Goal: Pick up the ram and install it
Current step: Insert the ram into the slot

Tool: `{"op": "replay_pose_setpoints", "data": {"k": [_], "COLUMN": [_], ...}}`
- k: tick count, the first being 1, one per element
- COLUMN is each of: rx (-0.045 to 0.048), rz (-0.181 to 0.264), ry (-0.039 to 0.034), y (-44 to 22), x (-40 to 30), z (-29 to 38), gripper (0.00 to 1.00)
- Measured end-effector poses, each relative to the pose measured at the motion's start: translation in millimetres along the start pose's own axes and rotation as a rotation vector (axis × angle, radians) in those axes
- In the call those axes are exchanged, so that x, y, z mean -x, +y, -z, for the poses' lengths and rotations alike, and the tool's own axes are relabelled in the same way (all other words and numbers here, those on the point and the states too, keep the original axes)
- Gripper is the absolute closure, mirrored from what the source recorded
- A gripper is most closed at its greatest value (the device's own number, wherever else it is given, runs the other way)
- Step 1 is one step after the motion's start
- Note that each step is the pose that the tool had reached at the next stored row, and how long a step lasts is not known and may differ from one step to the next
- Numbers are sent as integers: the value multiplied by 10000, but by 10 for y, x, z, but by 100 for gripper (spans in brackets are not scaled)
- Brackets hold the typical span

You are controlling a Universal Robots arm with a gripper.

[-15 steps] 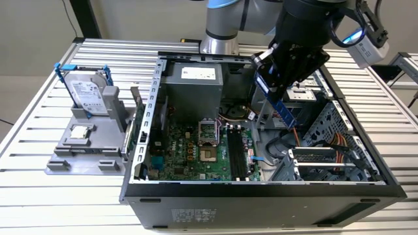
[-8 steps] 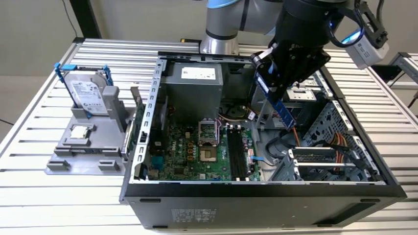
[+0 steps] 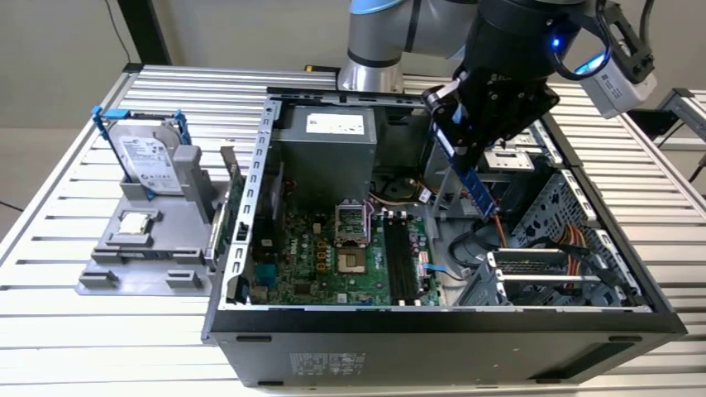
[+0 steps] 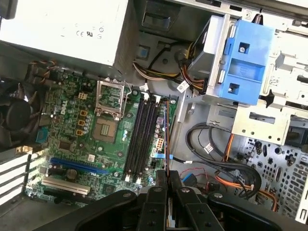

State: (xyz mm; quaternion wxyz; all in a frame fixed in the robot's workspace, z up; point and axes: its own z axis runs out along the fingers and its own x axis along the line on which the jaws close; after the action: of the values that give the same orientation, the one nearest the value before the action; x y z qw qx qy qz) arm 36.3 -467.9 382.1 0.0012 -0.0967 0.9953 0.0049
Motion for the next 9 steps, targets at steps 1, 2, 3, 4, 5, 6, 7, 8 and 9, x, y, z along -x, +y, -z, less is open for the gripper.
{"op": "replay_pose_setpoints", "data": {"k": [1,2,3,4,5,6,7,8,9], "rx": [-1,-1,-1,0,0,0,1,0,0], "rz": [-45,-94,-137,-184,-229,-275,-319,-359,-402], "ry": [0,0,-1,-2,-3,-3,-3,-4,-4], "y": [0,0,0,0,-1,-1,-1,-1,-1], "x": [0,0,0,0,0,0,0,0,0], "z": [0,0,0,0,0,-1,-1,-1,0], "gripper": [100,100,100,100,100,100,100,100,100]}}
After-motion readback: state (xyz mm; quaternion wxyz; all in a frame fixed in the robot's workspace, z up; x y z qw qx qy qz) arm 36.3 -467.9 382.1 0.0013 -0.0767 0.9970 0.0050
